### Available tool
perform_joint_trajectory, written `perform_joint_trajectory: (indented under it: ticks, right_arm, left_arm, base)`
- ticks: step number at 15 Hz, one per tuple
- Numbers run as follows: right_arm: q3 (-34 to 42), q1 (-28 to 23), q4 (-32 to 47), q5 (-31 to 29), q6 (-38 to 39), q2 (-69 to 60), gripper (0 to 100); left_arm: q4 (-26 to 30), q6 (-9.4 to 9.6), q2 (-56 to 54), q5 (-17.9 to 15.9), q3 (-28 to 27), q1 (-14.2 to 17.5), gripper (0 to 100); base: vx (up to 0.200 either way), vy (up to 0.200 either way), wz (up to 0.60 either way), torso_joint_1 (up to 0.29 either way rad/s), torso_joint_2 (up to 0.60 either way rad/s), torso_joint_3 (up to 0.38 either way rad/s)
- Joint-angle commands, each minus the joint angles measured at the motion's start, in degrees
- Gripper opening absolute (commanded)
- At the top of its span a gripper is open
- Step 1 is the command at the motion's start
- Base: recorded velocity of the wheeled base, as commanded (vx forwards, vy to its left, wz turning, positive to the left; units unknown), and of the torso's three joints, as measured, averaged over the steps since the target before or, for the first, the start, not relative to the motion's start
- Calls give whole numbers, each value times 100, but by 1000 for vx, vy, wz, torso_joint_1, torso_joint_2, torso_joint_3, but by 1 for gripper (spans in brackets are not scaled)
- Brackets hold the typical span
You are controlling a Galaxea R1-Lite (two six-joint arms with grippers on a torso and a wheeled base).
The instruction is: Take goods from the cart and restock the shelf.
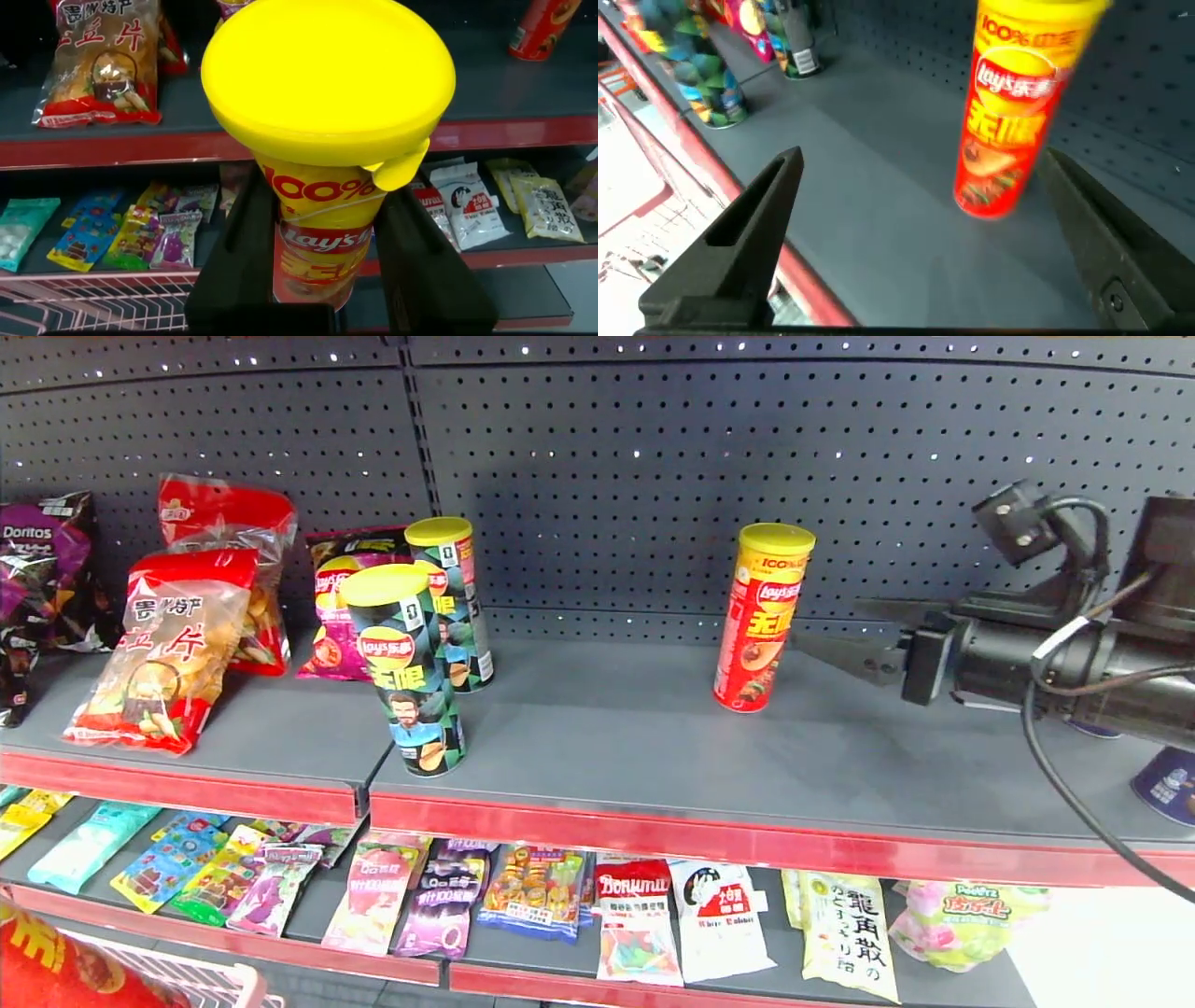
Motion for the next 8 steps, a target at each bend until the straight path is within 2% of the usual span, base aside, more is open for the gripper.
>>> perform_joint_trajectory:
  ticks: [1,6,8]
  right_arm:
    - [-278,82,-5,3,-12,644,100]
    - [-472,-111,-514,-23,-21,1242,100]
    - [-832,-217,-594,21,-21,1567,100]
  left_arm:
    - [1,6,47,3,-13,0,0]
    - [1,15,20,21,-22,0,0]
    - [1,15,20,21,-22,0,0]
  base:
    - [0,0,0,0,0,0]
    - [0,0,0,0,0,0]
    - [0,0,0,0,0,0]
